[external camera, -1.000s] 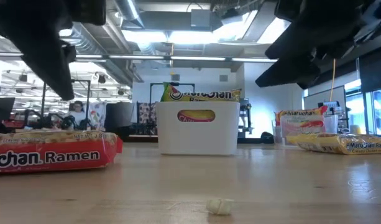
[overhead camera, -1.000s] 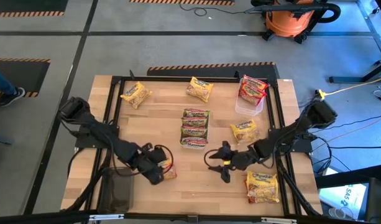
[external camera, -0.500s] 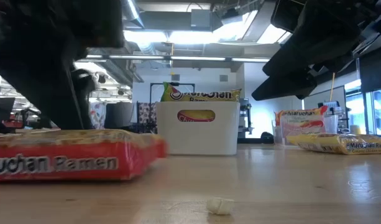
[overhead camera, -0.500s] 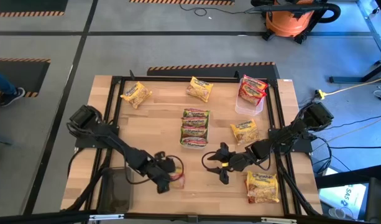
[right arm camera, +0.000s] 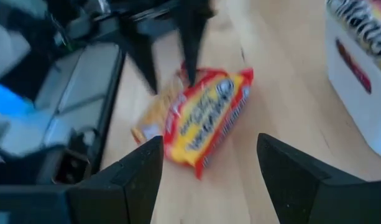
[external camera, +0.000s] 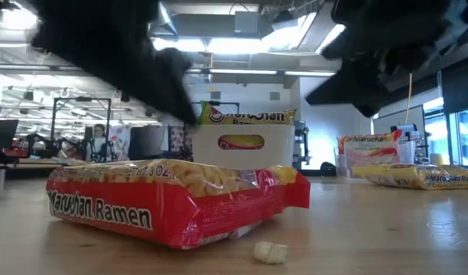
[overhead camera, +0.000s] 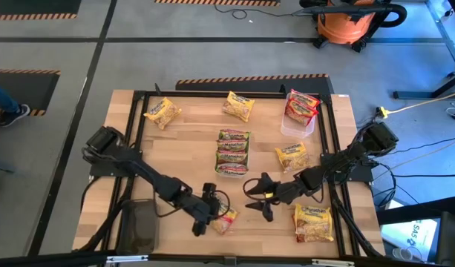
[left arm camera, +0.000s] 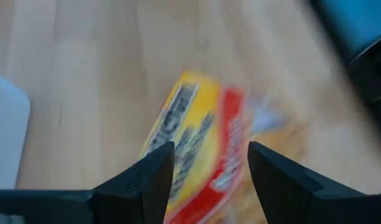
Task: Sort Maruchan noodles
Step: Put the red noodle pack into the transparent bin
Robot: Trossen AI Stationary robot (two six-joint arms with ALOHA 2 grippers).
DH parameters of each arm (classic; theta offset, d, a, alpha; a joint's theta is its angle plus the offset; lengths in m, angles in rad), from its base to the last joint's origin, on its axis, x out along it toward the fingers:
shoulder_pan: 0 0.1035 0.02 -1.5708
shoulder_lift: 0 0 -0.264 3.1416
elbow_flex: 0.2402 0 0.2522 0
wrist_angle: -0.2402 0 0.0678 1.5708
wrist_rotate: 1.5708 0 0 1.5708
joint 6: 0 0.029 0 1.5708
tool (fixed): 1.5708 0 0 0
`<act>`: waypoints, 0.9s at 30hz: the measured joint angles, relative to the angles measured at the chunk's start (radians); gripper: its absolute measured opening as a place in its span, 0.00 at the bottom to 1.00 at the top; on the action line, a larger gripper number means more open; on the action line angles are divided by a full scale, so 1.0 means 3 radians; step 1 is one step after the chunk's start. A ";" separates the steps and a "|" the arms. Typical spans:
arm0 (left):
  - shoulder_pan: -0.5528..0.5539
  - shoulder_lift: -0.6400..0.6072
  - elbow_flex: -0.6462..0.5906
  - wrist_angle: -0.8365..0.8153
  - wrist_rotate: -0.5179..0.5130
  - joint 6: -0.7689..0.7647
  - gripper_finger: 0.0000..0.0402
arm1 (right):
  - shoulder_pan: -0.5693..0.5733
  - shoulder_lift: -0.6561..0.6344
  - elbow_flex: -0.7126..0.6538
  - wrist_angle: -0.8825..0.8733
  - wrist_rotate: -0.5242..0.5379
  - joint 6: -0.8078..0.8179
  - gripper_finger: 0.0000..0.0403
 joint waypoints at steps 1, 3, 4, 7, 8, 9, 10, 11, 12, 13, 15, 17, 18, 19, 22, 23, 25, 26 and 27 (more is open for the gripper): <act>-0.0032 -0.0054 0.0038 -0.0089 -0.0002 -0.0127 0.50 | -0.0001 0.0000 0.0000 0.0054 0.0043 0.0054 0.59; -0.0102 -0.0100 0.0065 -0.0270 -0.0032 -0.0426 0.50 | -0.0006 0.0016 0.0001 0.0130 0.0158 0.0265 0.59; -0.0138 -0.0084 0.0065 -0.0298 -0.0041 -0.0558 0.50 | -0.0016 0.0022 0.0001 0.0131 0.0166 0.0354 0.59; -0.0280 -0.0031 0.0041 -0.0339 -0.0180 -0.0809 0.50 | -0.0079 0.0136 0.0039 0.0152 0.0072 0.0575 0.59; -0.0314 0.0016 0.0030 -0.0294 -0.0230 -0.0880 0.50 | -0.0095 0.0184 0.0052 0.0133 0.0032 0.0624 0.59; -0.0348 0.0064 0.0008 -0.0315 -0.0272 -0.0943 0.50 | -0.0112 0.0257 0.0092 0.0134 -0.0021 0.0654 0.60; -0.0385 0.0112 -0.0016 -0.0353 -0.0318 -0.0993 0.50 | -0.0129 0.0342 0.0159 0.0169 -0.0079 0.0700 0.61; -0.0406 0.0164 -0.0020 -0.0361 -0.0346 -0.1031 0.50 | -0.0141 0.0413 0.0210 0.0189 -0.0130 0.0737 0.63; -0.0416 0.0211 -0.0015 -0.0298 -0.0394 -0.1042 0.50 | -0.0147 0.0494 0.0264 0.0189 -0.0168 0.0779 0.65; -0.0424 0.0238 -0.0004 -0.0256 -0.0423 -0.1045 0.50 | -0.0170 0.0581 0.0332 0.0173 -0.0194 0.0820 0.68; -0.0446 0.0314 -0.0005 -0.0202 -0.0524 -0.1042 0.50 | -0.0205 0.0753 0.0446 0.0104 -0.0203 0.0936 0.73; -0.0446 0.0371 -0.0001 -0.0108 -0.0561 -0.1032 0.50 | -0.0255 0.0892 0.0535 0.0087 -0.0236 0.0982 0.77; -0.0446 0.0386 0.0000 -0.0093 -0.0565 -0.1027 0.50 | -0.0285 0.0966 0.0589 0.0100 -0.0298 0.1012 0.78; -0.0445 0.0402 0.0002 -0.0069 -0.0586 -0.1020 0.50 | -0.0315 0.1026 0.0626 0.0105 -0.0399 0.1082 0.79; -0.0434 0.0420 0.0002 -0.0067 -0.0687 -0.1015 0.50 | -0.0403 0.1191 0.0724 0.0062 -0.0769 0.1267 0.80; -0.0426 0.0420 0.0000 -0.0065 -0.0720 -0.1016 0.50 | -0.0408 0.1227 0.0746 0.0036 -0.0864 0.1325 0.80; -0.0416 0.0420 -0.0001 -0.0063 -0.0748 -0.1013 0.50 | -0.0408 0.1282 0.0801 0.0034 -0.0963 0.1349 0.80; -0.0415 0.0420 -0.0001 -0.0060 -0.0764 -0.0998 0.50 | -0.0406 0.1313 0.0823 0.0049 -0.1009 0.1348 0.80; -0.0415 0.0420 -0.0003 -0.0060 -0.0770 -0.0979 0.50 | -0.0403 0.1324 0.0832 0.0051 -0.1028 0.1346 0.80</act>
